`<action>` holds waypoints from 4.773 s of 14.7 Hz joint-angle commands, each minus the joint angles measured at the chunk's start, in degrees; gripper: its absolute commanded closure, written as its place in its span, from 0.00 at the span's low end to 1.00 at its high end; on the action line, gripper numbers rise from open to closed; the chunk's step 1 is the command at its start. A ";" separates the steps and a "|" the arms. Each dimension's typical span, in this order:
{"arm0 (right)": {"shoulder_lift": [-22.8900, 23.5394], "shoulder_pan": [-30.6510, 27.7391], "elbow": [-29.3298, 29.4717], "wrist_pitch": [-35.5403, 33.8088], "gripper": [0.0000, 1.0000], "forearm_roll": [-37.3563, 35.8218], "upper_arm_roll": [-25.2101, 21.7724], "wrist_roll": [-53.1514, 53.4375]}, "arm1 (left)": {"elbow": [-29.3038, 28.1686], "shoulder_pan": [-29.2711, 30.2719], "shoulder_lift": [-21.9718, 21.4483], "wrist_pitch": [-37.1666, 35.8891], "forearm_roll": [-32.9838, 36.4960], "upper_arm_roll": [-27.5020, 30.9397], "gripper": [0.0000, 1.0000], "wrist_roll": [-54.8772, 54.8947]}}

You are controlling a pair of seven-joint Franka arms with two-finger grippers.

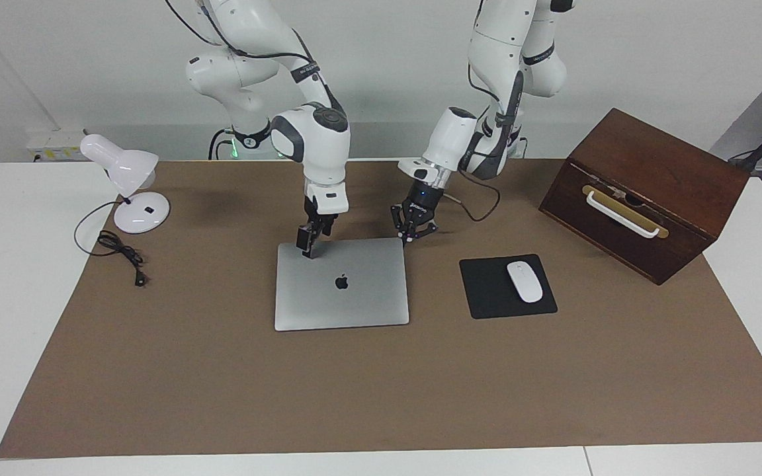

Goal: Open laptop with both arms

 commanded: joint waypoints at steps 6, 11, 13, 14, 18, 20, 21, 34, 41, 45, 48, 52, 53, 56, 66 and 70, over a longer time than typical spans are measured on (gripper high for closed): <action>0.59 -0.80 0.25 1.46 0.00 -1.35 0.14 0.16 | 2.96 0.39 3.69 1.27 0.93 0.16 1.00 3.93; 0.59 -0.72 0.34 1.46 0.00 -1.35 0.14 0.16 | 3.40 0.48 4.66 1.36 0.93 0.16 1.00 5.87; 0.59 -0.71 0.34 1.46 0.00 -1.35 0.14 0.51 | 3.40 0.31 4.66 1.36 0.84 0.16 1.00 5.87; 0.59 -0.71 0.42 1.46 0.00 -1.44 0.14 0.51 | 3.40 0.31 4.66 1.36 0.84 0.16 1.00 5.87; 1.29 -0.80 1.65 1.37 0.00 -1.70 0.05 0.42 | 2.53 0.31 3.70 1.36 1.02 0.07 1.00 5.78; 1.65 -0.80 2.18 1.46 0.00 -1.70 0.05 0.42 | 1.39 1.26 2.03 1.45 1.37 0.07 1.00 5.78; 1.82 -0.98 2.70 1.46 0.00 -1.70 0.05 0.51 | 1.38 1.45 2.03 1.36 1.37 0.07 1.00 5.78; 3.76 -3.35 7.01 2.34 0.00 -5.48 0.14 -0.46 | 1.46 1.27 2.20 1.36 1.37 0.07 1.00 5.87; 3.84 -3.53 9.83 -0.12 0.00 -5.48 0.14 -0.72 | 2.43 1.01 3.52 1.36 1.46 0.07 1.00 5.87; 4.37 -3.96 10.79 -0.12 0.00 -5.48 0.13 -1.95 | 3.49 0.83 4.84 1.36 1.28 0.07 1.00 5.95; 4.37 -4.49 10.88 -0.12 0.00 -5.48 0.13 -1.95 | 3.58 0.83 5.54 1.36 1.28 0.07 1.00 5.95; 4.72 -4.49 12.20 -0.30 0.00 -5.48 0.14 -2.04 | 3.58 0.74 5.54 1.36 1.19 0.07 1.00 5.95; 4.90 -4.58 12.90 -0.47 0.00 -5.48 0.14 -2.04 | 3.58 0.74 5.63 1.36 1.19 0.07 1.00 5.95; 5.86 -5.81 15.97 -2.14 0.00 -5.39 0.14 -3.70 | 3.58 0.74 5.80 1.36 1.19 0.07 1.00 5.95; 9.64 -7.48 27.39 -8.73 0.00 -4.08 0.14 -5.82 | 3.58 0.39 6.07 1.36 1.19 0.07 1.00 5.95; 12.10 -10.37 34.24 -12.85 0.00 0.48 0.22 -9.05 | 3.67 0.13 5.98 1.36 1.02 0.07 1.00 5.95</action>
